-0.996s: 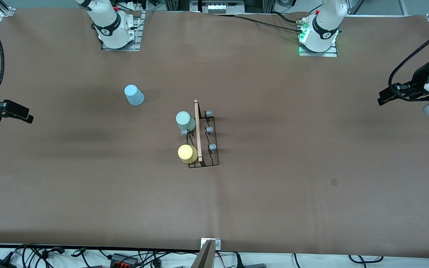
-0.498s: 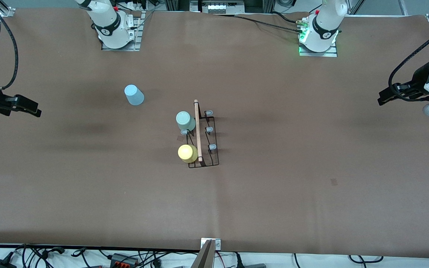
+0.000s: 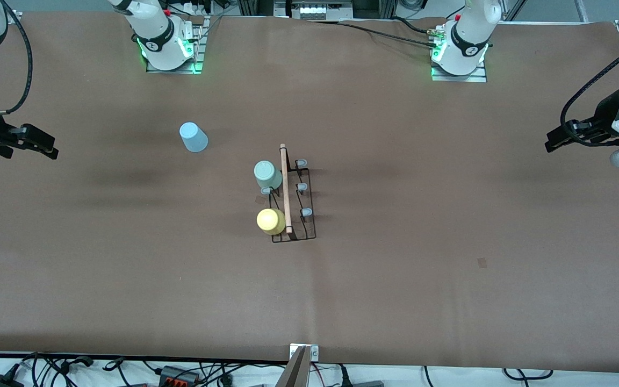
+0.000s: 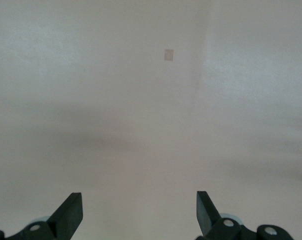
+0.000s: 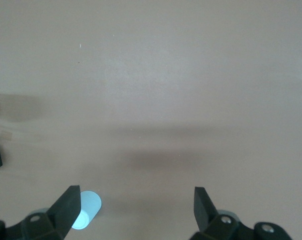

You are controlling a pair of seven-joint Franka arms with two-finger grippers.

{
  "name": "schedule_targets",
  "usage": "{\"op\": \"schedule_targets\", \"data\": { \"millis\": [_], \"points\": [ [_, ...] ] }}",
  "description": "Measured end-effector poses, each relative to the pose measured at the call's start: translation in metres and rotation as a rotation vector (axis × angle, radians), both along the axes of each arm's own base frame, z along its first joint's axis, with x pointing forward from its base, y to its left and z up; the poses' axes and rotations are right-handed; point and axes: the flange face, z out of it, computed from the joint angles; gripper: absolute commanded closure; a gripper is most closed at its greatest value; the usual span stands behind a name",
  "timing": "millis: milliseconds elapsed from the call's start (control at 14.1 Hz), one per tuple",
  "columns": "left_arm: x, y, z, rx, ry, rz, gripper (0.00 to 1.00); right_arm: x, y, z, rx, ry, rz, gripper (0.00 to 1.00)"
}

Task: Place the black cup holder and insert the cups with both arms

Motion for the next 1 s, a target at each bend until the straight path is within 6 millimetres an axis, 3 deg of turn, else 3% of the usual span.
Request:
{"op": "schedule_targets", "data": {
  "millis": [996],
  "points": [
    [0.0000,0.0000,0.0000,0.000,0.000,0.000,0.00,-0.0022,0.0019,-0.0033,0.001,0.023,0.005,0.00]
  ]
}}
